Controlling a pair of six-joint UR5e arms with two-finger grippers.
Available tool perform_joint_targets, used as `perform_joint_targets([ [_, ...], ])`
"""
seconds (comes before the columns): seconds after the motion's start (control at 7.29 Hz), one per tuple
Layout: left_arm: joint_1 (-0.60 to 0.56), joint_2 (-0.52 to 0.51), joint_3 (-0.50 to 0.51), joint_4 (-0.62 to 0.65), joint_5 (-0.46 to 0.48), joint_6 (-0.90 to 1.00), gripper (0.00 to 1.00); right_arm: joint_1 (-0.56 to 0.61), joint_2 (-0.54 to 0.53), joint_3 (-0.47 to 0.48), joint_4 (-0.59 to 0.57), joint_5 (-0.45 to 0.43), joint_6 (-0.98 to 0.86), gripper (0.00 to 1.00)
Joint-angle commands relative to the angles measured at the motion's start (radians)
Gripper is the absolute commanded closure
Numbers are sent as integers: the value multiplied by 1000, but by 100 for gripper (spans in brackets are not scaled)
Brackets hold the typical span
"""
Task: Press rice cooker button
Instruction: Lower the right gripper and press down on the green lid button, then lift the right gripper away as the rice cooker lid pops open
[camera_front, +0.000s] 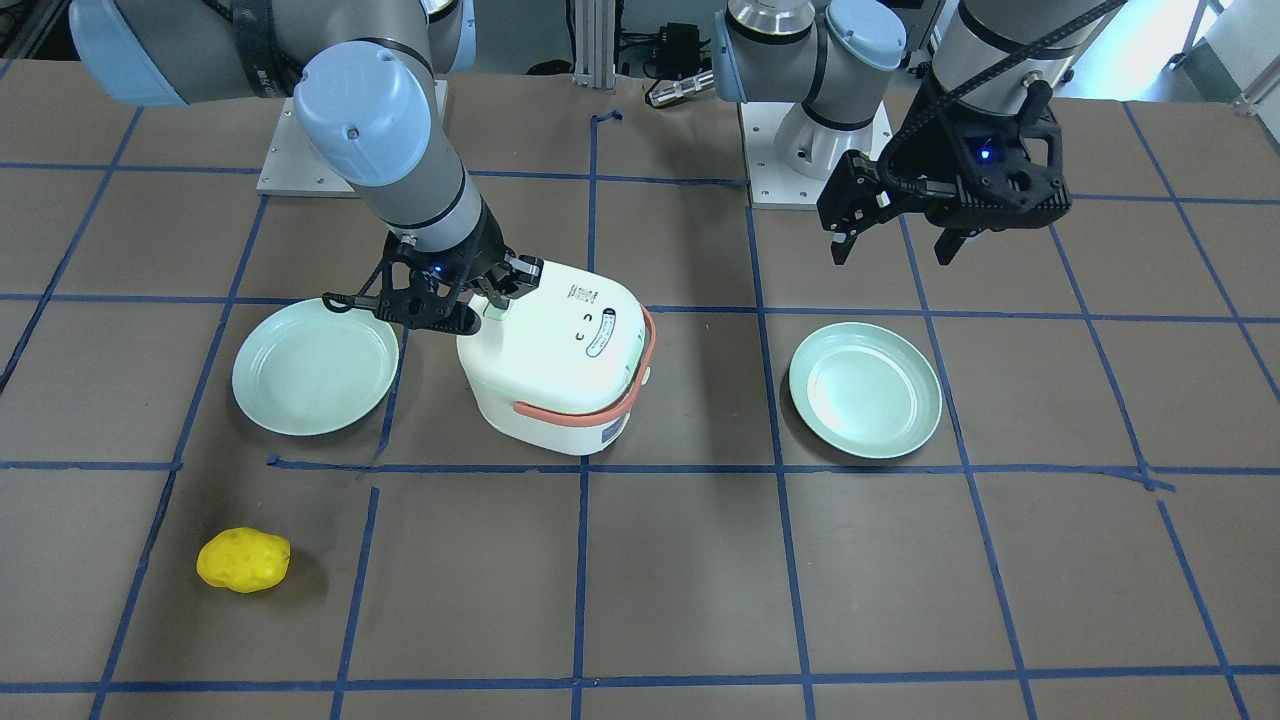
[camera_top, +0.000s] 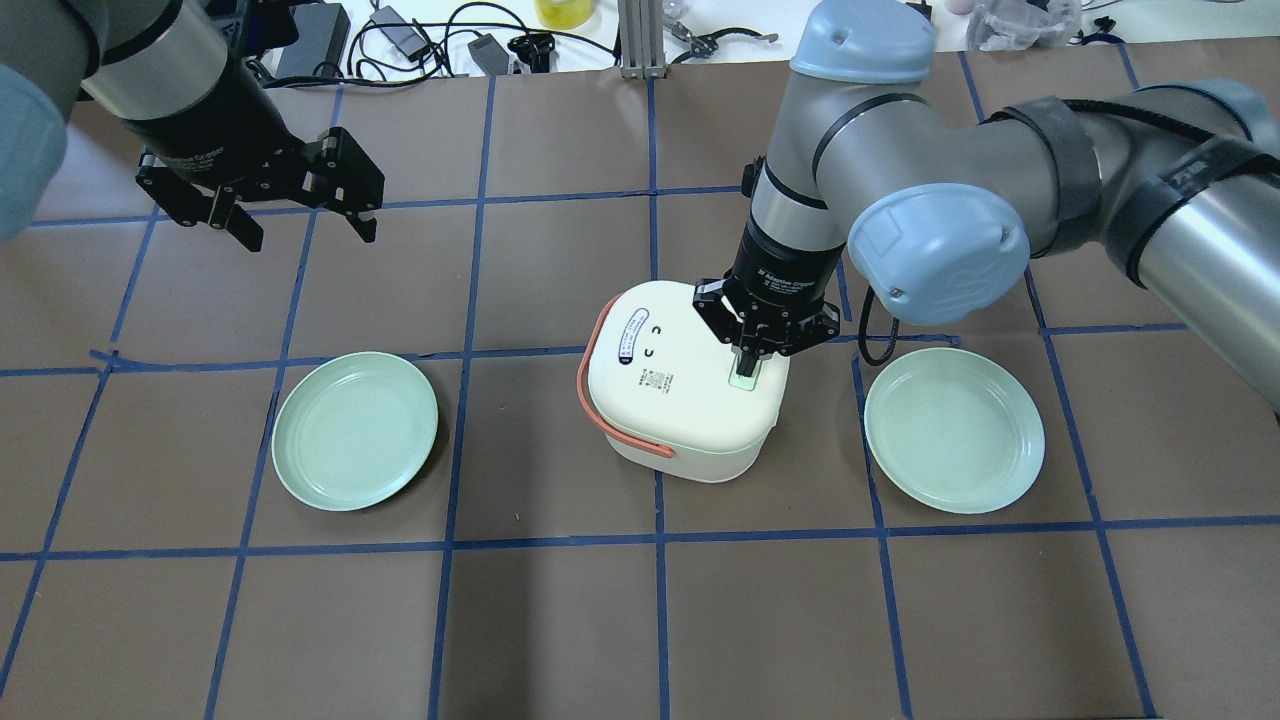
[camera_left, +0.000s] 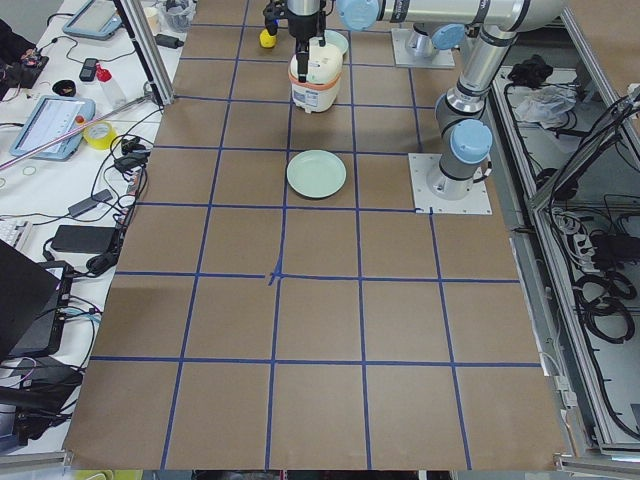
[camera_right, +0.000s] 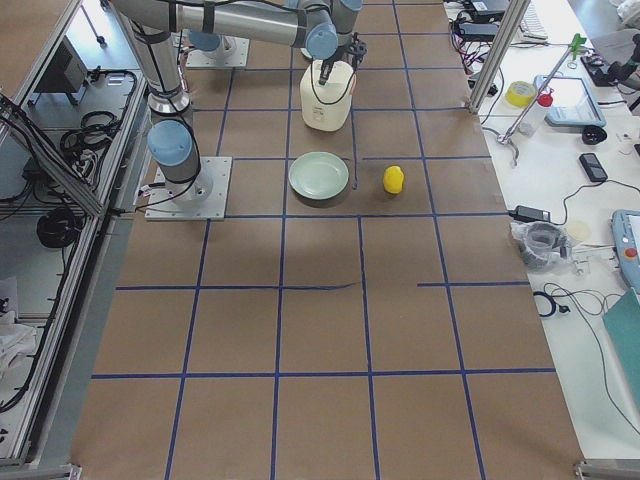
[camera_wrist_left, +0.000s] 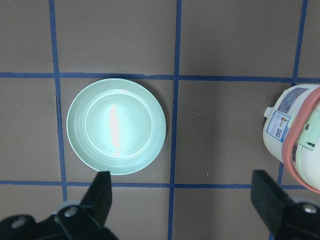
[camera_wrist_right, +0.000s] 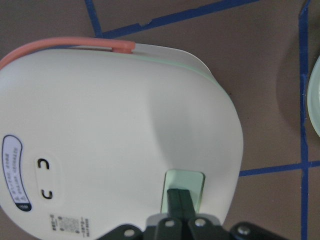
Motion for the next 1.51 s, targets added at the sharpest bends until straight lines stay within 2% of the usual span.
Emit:
perform_joint_targets([
  [0.0,0,0,0,0,0,0,0,0,7,0,1,0,0,100],
  [0.27,0,0,0,0,0,0,0,0,2,-22,-2,-8,8,100],
  [0.41,0,0,-1,0,0,0,0,0,-10,-64,-37,-21,9,34],
  [0.55,0,0,-1,0,0,0,0,-2,-10,-117,-30,-28,11,0],
  [0.69,0,0,0,0,0,0,0,-3,-10,-174,-18,-67,8,0],
  [0.96,0,0,-1,0,0,0,0,-21,-10,-278,98,-127,-12,0],
  [1.37,0,0,0,0,0,0,0,-153,-36,-297,108,-140,-189,0],
])
